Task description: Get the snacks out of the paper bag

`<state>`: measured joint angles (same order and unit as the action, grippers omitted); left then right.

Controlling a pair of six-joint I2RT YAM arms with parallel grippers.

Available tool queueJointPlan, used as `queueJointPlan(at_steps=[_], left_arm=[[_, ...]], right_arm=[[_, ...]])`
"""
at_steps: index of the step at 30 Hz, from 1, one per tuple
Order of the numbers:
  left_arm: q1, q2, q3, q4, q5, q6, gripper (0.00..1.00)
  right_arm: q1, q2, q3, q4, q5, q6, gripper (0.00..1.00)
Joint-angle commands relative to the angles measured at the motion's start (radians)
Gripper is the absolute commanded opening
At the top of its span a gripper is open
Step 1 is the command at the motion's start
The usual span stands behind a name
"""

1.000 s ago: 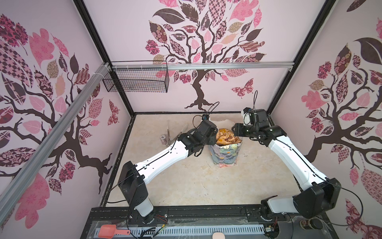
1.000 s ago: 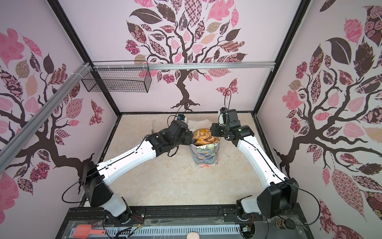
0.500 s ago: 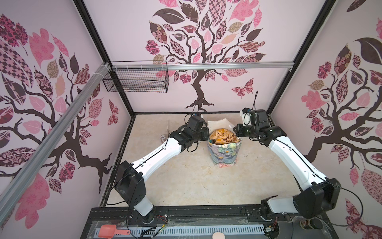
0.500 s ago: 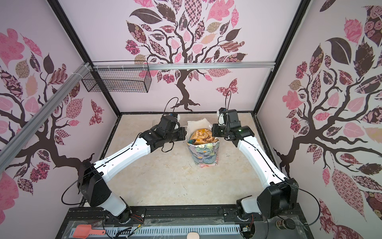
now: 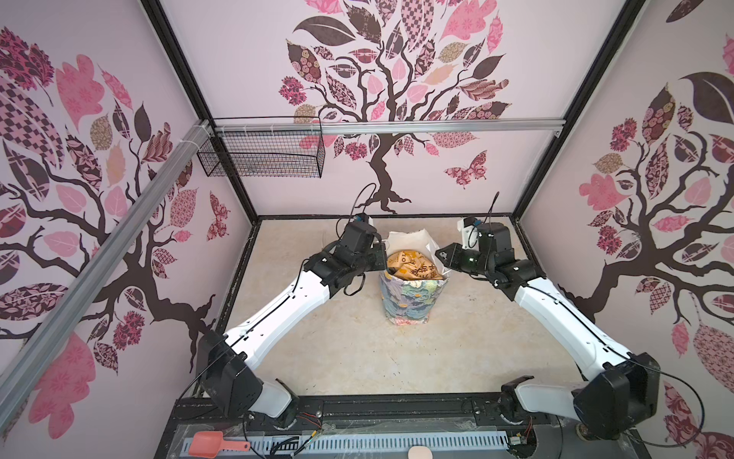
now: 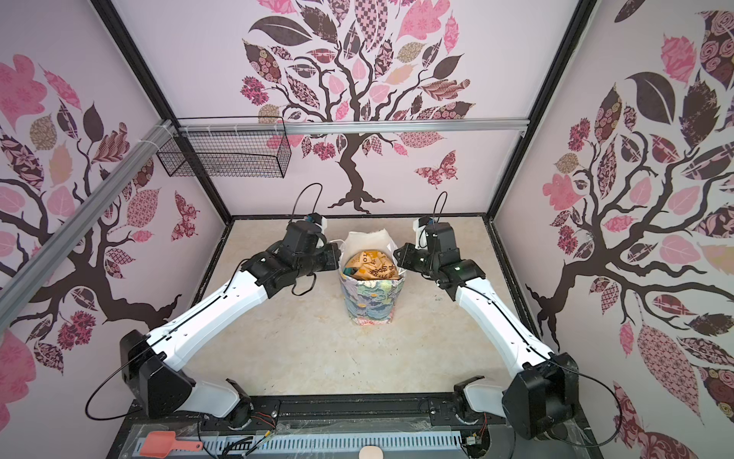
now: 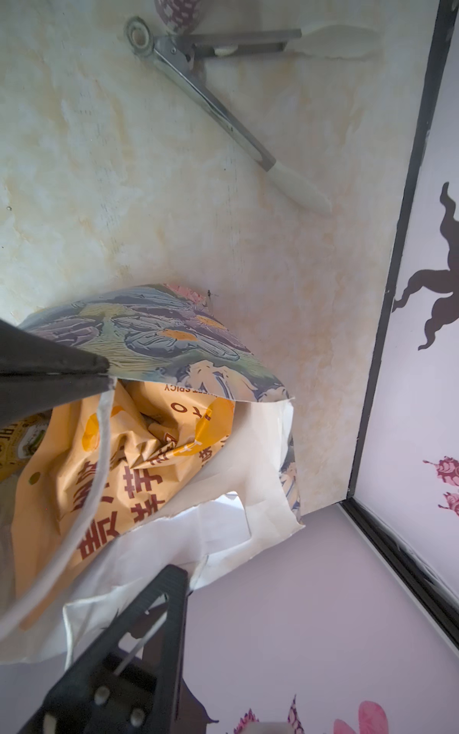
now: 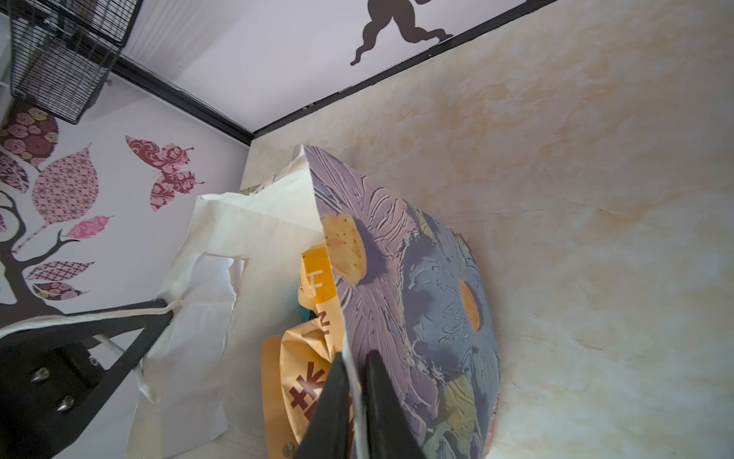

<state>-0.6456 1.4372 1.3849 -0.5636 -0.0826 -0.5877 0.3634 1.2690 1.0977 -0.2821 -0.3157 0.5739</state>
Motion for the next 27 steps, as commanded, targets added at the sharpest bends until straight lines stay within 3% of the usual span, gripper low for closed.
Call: queueJointPlan(at_steps=[1, 7, 10, 12, 15, 17, 22, 27], left_arm=[[0.044, -0.073, -0.052, 0.080, 0.013, -0.016, 0.00], [0.055, -0.176, -0.149, 0.086, -0.044, -0.001, 0.00], [0.061, -0.175, -0.174, 0.051, -0.034, -0.014, 0.00], [0.061, -0.180, -0.190, 0.041, -0.029, -0.023, 0.07], [0.060, -0.218, -0.228, 0.058, -0.043, -0.026, 0.27], [0.060, -0.252, -0.249, 0.076, -0.054, -0.024, 0.39], [0.063, -0.327, -0.259, 0.060, -0.068, 0.008, 0.55], [0.062, -0.428, -0.255, 0.020, -0.064, 0.072, 0.63]], right_arm=[[0.071, -0.054, -0.006, 0.154, 0.021, 0.094, 0.07], [0.150, -0.007, -0.007, 0.199, 0.045, 0.120, 0.13], [0.150, -0.002, -0.024, 0.210, 0.044, 0.116, 0.25], [0.150, -0.006, -0.025, 0.203, 0.040, 0.098, 0.37], [0.150, -0.016, -0.025, 0.200, 0.007, 0.065, 0.60], [0.150, -0.027, -0.020, 0.191, 0.007, 0.043, 0.67], [0.150, -0.047, 0.021, 0.145, 0.051, -0.003, 0.76], [0.150, -0.074, 0.088, 0.111, 0.070, -0.027, 0.77]])
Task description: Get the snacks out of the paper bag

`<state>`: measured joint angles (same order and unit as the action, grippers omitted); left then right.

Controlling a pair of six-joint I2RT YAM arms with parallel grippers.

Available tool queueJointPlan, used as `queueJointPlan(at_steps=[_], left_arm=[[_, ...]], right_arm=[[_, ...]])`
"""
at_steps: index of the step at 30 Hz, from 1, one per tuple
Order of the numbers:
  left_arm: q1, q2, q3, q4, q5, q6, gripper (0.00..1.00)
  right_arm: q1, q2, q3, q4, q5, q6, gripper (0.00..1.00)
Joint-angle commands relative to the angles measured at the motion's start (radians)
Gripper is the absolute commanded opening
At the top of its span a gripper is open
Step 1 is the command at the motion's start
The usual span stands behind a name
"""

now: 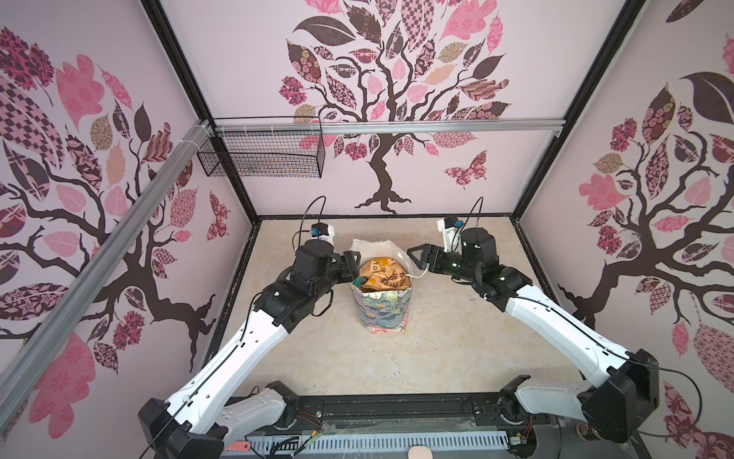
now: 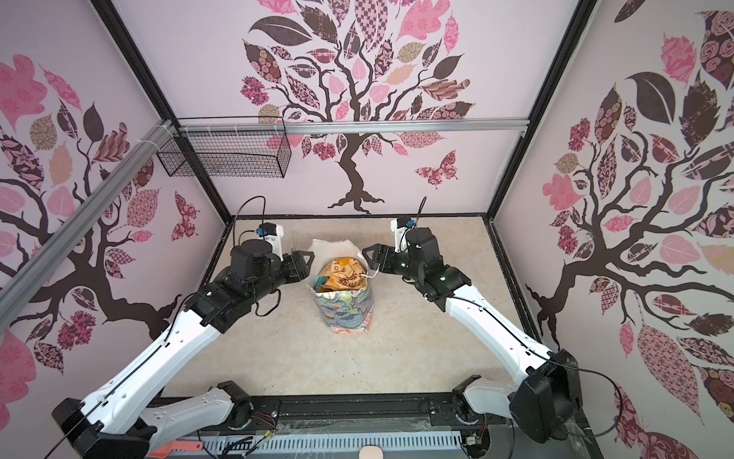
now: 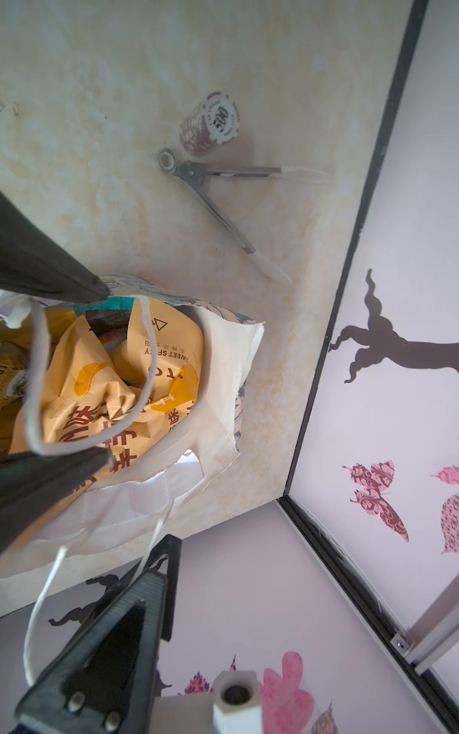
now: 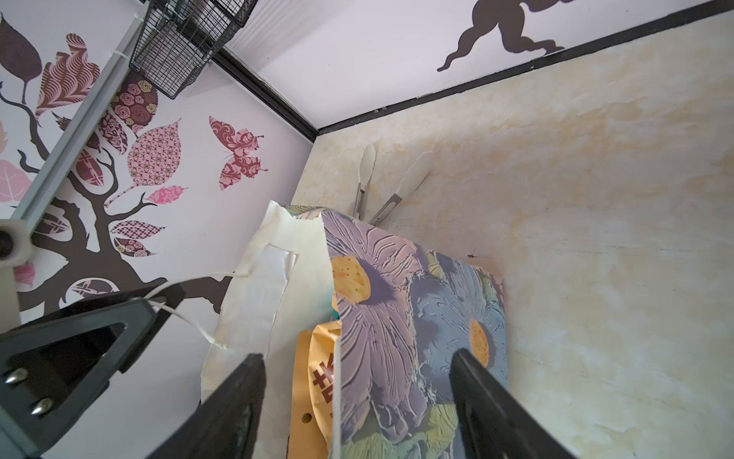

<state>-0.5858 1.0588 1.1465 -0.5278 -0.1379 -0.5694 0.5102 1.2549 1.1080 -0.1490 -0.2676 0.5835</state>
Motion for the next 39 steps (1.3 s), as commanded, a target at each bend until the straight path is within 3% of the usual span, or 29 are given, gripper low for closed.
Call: queueJointPlan(at_steps=[1, 5, 11, 16, 18, 21, 25, 28, 33, 39], left_arm=[[0.002, -0.078, -0.013, -0.025, -0.007, 0.072, 0.64], [0.002, -0.184, -0.006, -0.024, 0.043, 0.185, 0.65], [0.002, -0.279, -0.004, 0.003, 0.193, 0.491, 0.67], [0.002, -0.287, -0.007, -0.015, 0.275, 0.726, 0.67], [0.003, -0.289, -0.030, -0.012, 0.294, 0.792, 0.68], [0.001, -0.329, -0.107, 0.036, 0.293, 0.816, 0.68], [0.003, -0.431, -0.226, 0.105, 0.279, 0.847, 0.72], [0.002, -0.496, -0.283, 0.155, 0.247, 0.864, 0.73], [0.001, -0.562, -0.340, 0.192, 0.190, 0.888, 0.73], [0.002, -0.601, -0.378, 0.218, 0.199, 0.890, 0.75]], right_arm=[[0.004, -0.063, 0.095, -0.034, 0.023, -0.041, 0.77], [0.003, -0.056, 0.178, -0.092, 0.025, -0.060, 0.77], [0.021, 0.003, 0.344, -0.210, -0.046, -0.121, 0.78], [0.220, 0.159, 0.603, -0.462, 0.117, -0.302, 0.83], [0.259, 0.230, 0.680, -0.534, 0.113, -0.320, 0.84], [0.291, 0.338, 0.795, -0.659, 0.103, -0.337, 0.83], [0.354, 0.506, 0.992, -0.881, 0.287, -0.417, 0.82], [0.355, 0.613, 1.108, -1.003, 0.354, -0.431, 0.78], [0.355, 0.702, 1.135, -1.021, 0.428, -0.448, 0.73], [0.355, 0.784, 1.144, -0.998, 0.520, -0.483, 0.70]])
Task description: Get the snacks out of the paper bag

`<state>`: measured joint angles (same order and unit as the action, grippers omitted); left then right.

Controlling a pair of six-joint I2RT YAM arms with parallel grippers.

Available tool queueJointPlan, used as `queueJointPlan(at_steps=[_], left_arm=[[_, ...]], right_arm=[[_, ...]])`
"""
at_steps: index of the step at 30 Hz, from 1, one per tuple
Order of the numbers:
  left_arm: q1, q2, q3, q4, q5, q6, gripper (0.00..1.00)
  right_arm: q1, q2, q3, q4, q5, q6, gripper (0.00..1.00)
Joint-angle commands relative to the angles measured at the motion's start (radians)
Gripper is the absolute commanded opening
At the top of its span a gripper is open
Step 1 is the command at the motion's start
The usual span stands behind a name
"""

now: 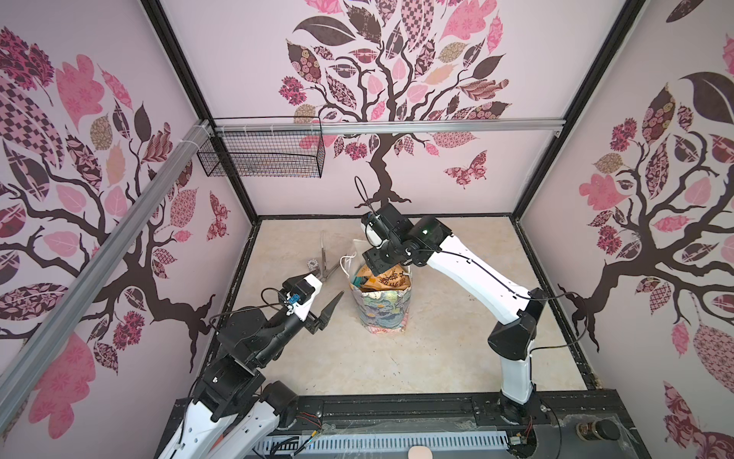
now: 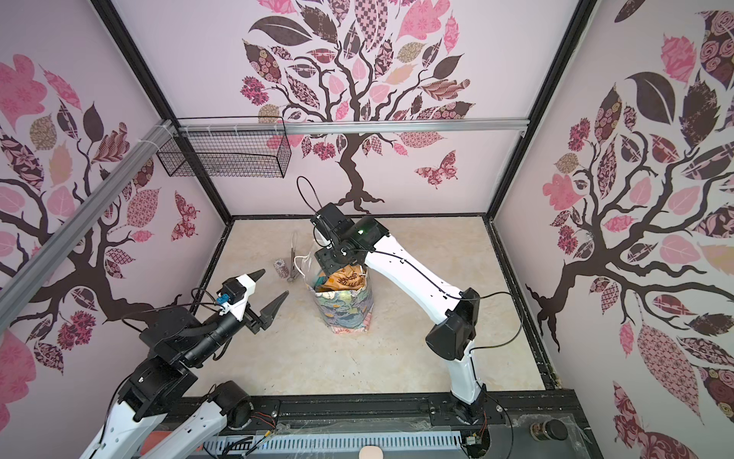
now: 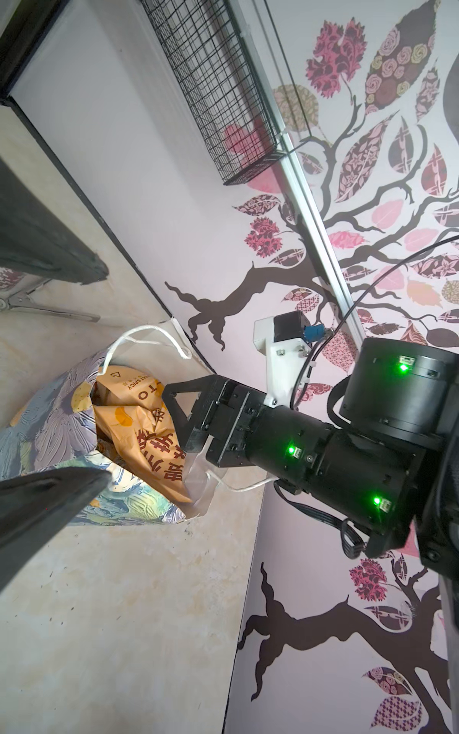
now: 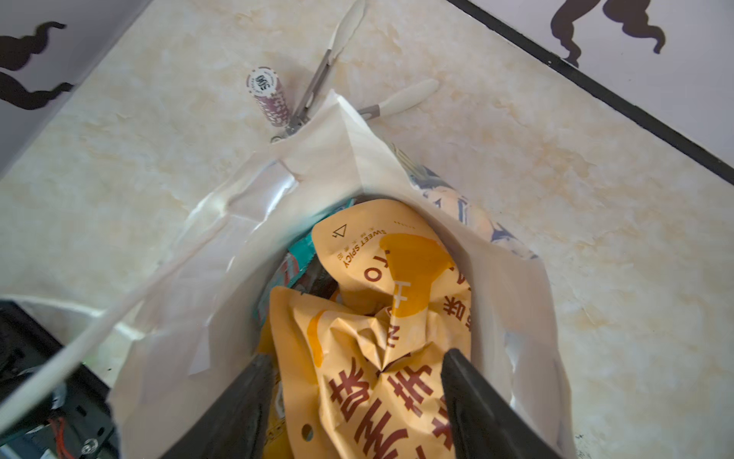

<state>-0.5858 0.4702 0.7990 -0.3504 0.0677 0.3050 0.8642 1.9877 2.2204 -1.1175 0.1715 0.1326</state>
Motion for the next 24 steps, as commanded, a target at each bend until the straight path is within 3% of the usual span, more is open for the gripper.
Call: queueJointPlan(at_steps=[1, 10, 24], left_arm=[[0.001, -0.016, -0.033, 0.043, -0.002, 0.014, 0.76], [0.001, -0.013, -0.042, 0.050, 0.025, 0.007, 0.76], [0.001, 0.001, -0.053, 0.059, 0.022, -0.003, 0.73]], right_arm=[[-0.001, 0.066, 0.033, -0.028, 0.096, -0.037, 0.69], [0.001, 0.139, -0.006, 0.047, 0.123, -0.059, 0.67], [-0.022, 0.109, -0.196, 0.204, 0.102, -0.028, 0.45]])
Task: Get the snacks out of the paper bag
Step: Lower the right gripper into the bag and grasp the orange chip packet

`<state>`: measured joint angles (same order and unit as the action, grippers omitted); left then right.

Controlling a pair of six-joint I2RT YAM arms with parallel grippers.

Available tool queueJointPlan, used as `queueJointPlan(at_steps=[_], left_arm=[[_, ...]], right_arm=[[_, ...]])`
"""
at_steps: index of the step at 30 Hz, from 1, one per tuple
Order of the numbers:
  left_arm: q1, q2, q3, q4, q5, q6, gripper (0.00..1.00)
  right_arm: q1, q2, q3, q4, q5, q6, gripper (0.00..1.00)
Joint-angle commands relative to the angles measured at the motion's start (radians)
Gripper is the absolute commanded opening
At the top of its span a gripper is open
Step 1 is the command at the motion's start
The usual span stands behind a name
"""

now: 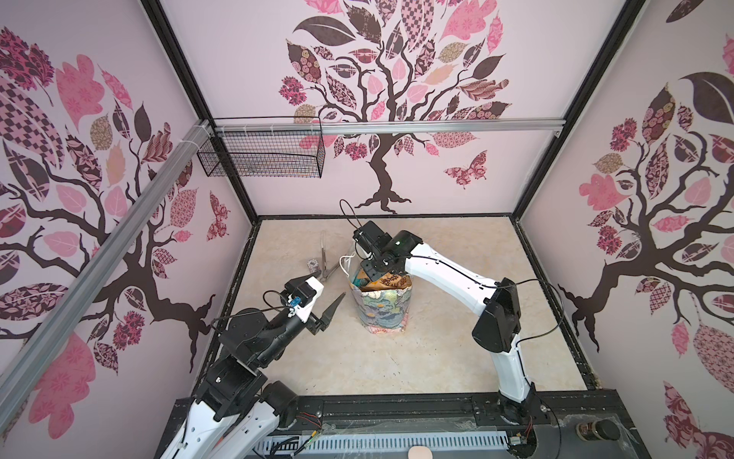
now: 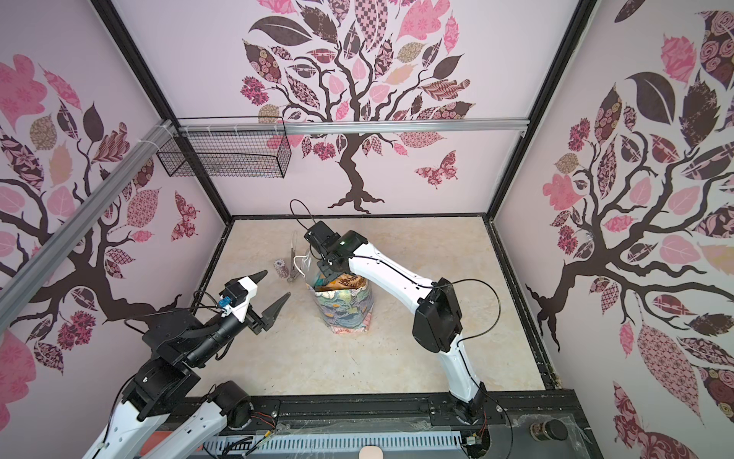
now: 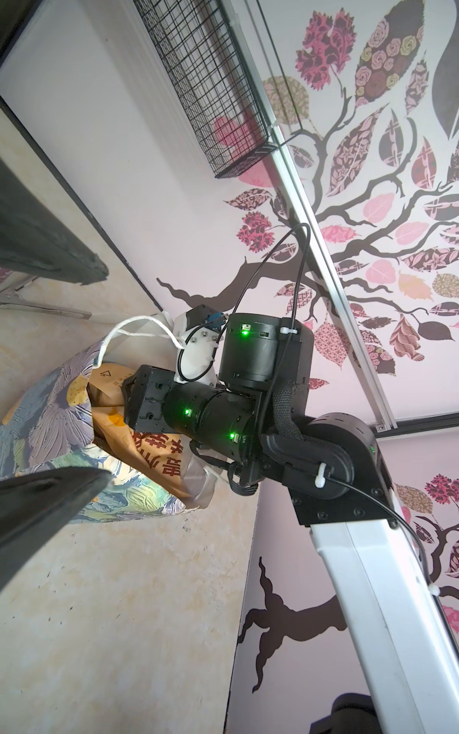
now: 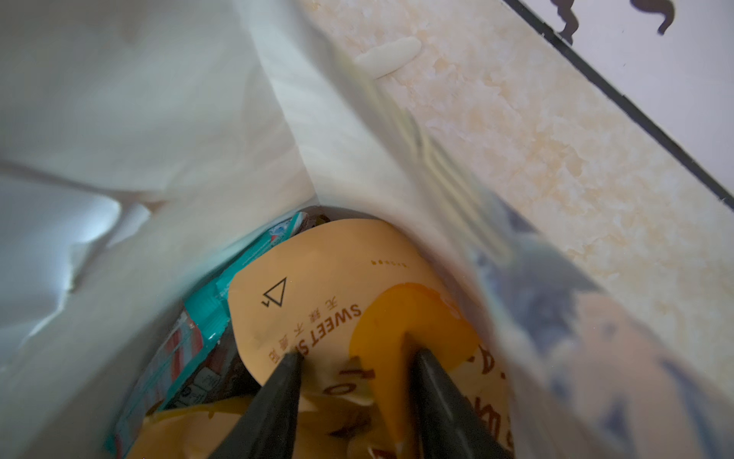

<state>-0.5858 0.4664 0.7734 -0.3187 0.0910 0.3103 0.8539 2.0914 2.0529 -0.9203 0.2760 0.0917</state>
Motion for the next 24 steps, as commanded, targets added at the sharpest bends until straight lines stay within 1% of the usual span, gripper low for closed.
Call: queueJointPlan(at_steps=[1, 5, 12, 24], left_arm=[[0.001, 0.003, -0.028, 0.027, -0.006, -0.008, 0.72], [0.003, 0.005, -0.041, 0.043, -0.012, -0.016, 0.70], [0.002, 0.043, -0.037, 0.043, -0.005, -0.026, 0.70], [0.001, 0.057, -0.037, 0.046, -0.002, -0.034, 0.70]], right_arm=[[-0.011, 0.004, -0.035, 0.009, -0.003, 0.016, 0.40], [-0.013, -0.018, -0.048, 0.016, -0.012, 0.025, 0.21], [-0.011, -0.090, -0.075, 0.060, -0.044, 0.025, 0.00], [-0.011, -0.234, -0.095, 0.139, -0.065, 0.039, 0.00]])
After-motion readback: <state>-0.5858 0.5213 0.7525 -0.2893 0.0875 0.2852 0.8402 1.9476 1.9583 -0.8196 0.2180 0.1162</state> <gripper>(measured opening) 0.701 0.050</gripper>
